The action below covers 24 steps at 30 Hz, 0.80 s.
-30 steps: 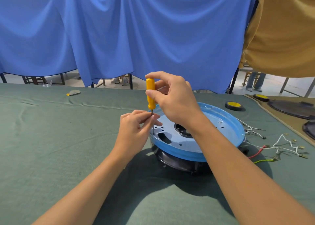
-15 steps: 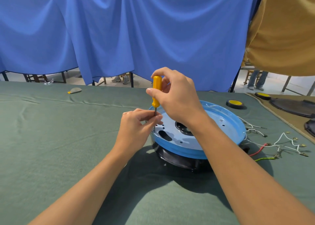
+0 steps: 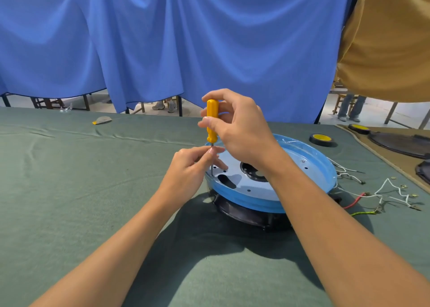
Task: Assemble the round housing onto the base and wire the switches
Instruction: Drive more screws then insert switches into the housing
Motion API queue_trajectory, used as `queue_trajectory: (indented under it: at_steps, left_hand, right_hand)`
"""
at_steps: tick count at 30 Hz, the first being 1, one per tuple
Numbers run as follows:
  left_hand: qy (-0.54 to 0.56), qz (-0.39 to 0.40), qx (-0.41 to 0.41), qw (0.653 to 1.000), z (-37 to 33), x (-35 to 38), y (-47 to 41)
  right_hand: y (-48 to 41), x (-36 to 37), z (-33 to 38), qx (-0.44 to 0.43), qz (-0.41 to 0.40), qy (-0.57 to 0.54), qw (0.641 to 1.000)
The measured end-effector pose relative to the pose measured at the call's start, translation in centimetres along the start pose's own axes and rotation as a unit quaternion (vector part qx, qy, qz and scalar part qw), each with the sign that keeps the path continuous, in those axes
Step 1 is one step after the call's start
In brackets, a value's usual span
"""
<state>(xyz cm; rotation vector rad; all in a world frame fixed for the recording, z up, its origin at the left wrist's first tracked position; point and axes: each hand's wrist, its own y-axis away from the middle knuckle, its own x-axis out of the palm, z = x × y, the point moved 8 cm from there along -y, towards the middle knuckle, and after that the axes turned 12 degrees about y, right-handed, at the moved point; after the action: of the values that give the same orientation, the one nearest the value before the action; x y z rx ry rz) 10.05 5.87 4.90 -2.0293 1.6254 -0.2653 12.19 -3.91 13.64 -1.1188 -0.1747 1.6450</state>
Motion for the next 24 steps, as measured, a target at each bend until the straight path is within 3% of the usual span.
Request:
queue_trajectory:
  at_steps: [6, 10, 13, 16, 19, 22, 24]
  left_hand:
    - [-0.082, -0.105, 0.076, 0.988, -1.2, -1.3, 0.3]
    - [-0.081, -0.057, 0.061, 0.993, -1.0, -1.0, 0.1]
    - [-0.087, -0.051, 0.063, 0.993, -1.0, -0.7, 0.2]
    - [-0.096, -0.091, 0.078, 0.988, -1.4, -0.9, 0.5]
    - [-0.093, -0.091, 0.067, 0.989, -1.3, -1.0, 0.2]
    - [-0.068, -0.046, 0.029, 0.996, -0.7, -1.0, -0.2]
    - [-0.058, -0.018, 0.010, 0.998, -0.4, -0.9, -0.2]
  right_hand:
    - [0.0, -0.5, -0.1, -0.019, -0.050, 0.114, 0.992]
    - [-0.2, 0.6, -0.1, -0.007, 0.027, 0.022, 0.999]
    - [-0.3, -0.1, -0.2, -0.013, -0.014, 0.044, 0.999]
    - [-0.1, -0.8, -0.3, -0.011, -0.051, 0.112, 0.992]
    - [-0.1, -0.5, -0.2, -0.012, -0.021, 0.111, 0.993]
    - [-0.1, 0.1, 0.1, -0.004, 0.030, 0.036, 0.999]
    - [-0.2, 0.0, 0.0, 0.003, 0.010, 0.028, 1.000]
